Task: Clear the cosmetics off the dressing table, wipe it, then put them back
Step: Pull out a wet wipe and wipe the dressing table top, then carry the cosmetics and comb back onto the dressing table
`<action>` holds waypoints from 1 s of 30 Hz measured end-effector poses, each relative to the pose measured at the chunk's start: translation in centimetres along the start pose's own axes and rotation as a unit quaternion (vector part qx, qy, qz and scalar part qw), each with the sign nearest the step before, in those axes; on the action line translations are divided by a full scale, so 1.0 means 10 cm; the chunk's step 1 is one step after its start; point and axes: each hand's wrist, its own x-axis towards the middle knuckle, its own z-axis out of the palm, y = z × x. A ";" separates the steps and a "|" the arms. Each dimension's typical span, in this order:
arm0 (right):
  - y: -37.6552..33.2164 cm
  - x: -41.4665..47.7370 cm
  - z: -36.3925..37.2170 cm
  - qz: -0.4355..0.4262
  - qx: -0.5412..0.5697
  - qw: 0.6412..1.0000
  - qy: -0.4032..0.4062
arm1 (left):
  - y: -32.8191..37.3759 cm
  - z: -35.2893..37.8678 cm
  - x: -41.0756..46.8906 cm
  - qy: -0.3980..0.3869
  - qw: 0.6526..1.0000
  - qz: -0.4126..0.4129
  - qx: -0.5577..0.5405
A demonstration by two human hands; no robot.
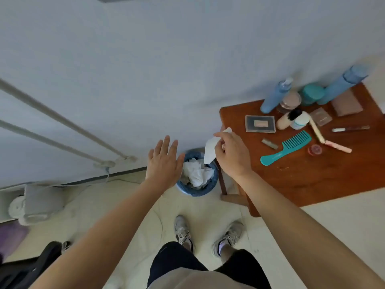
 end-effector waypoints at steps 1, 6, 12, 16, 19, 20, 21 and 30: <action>0.01 0.01 0.16 0.013 0.005 1.000 -0.004 | -0.08 0.15 0.07 -0.012 1.000 0.007 0.000; 0.36 0.04 1.20 0.087 0.021 0.996 -0.030 | -0.41 1.18 0.43 -0.057 0.998 0.032 -0.006; 1.17 -0.15 2.56 0.186 0.035 0.980 -0.065 | -0.81 2.84 0.60 -0.181 0.982 0.049 0.008; 1.64 -0.28 3.24 0.223 0.015 0.972 -0.071 | -1.06 3.83 0.61 -0.271 0.956 0.088 0.072; 1.83 -0.37 3.51 0.245 -0.005 0.965 -0.097 | -1.13 4.29 0.61 -0.315 0.938 0.105 0.094; 1.85 -0.40 3.56 0.244 -0.013 0.963 -0.114 | -1.14 4.39 0.62 -0.334 0.932 0.106 0.091; 1.87 -0.42 3.59 0.242 -0.017 0.961 -0.133 | -1.15 4.47 0.64 -0.354 0.925 0.102 0.087; 1.65 -0.36 3.19 0.224 -0.006 0.962 -0.157 | -1.21 4.06 0.57 -0.285 0.950 0.081 0.095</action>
